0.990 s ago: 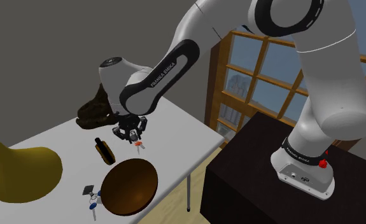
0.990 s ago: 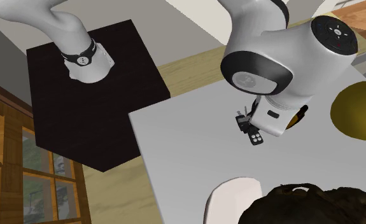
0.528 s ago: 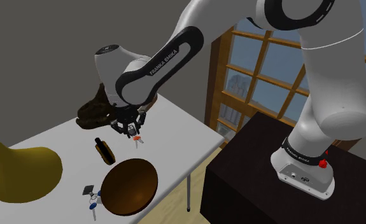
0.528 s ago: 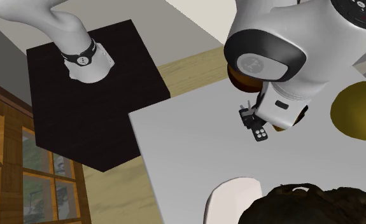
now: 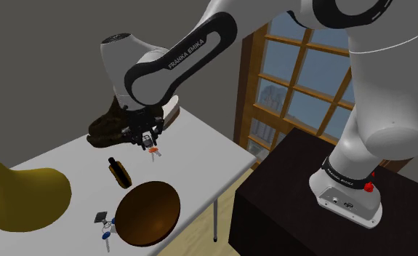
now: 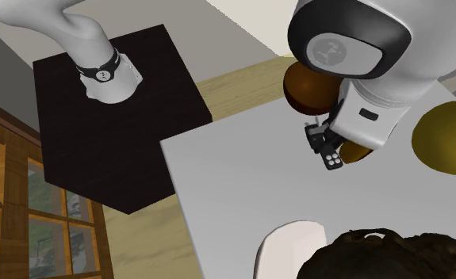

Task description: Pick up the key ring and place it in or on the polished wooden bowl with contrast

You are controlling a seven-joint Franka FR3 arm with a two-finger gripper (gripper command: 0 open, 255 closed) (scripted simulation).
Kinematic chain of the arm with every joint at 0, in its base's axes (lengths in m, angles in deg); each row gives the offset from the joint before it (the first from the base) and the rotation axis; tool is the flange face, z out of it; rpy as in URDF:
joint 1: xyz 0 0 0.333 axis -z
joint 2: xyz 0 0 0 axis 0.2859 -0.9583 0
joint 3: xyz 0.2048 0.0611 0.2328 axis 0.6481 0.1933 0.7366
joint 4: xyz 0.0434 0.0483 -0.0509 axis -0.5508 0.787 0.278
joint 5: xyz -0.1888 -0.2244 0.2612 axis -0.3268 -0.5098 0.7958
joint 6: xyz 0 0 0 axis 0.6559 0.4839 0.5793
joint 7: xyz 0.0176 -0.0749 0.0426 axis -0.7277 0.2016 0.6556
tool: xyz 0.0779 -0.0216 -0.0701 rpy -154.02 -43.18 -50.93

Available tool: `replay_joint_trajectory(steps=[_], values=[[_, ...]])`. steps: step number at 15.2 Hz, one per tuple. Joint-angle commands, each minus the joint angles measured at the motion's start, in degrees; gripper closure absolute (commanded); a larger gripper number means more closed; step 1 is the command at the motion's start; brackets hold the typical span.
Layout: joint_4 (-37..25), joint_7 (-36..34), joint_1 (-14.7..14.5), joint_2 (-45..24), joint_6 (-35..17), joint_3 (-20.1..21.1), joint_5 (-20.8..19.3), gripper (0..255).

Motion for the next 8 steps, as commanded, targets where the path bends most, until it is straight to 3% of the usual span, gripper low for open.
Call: replay_joint_trajectory(steps=[1, 6, 8], values=[[-0.4, 0.3, 0.2, 1.0, 1.3, 0.3, 0.4, 255], [-1.8, 0.7, 0.4, 2.5, 4.2, 0.7, 1.2, 255], [0.0, -1.5, -0.9, 3.7, 3.6, 1.4, 1.4, 255]])
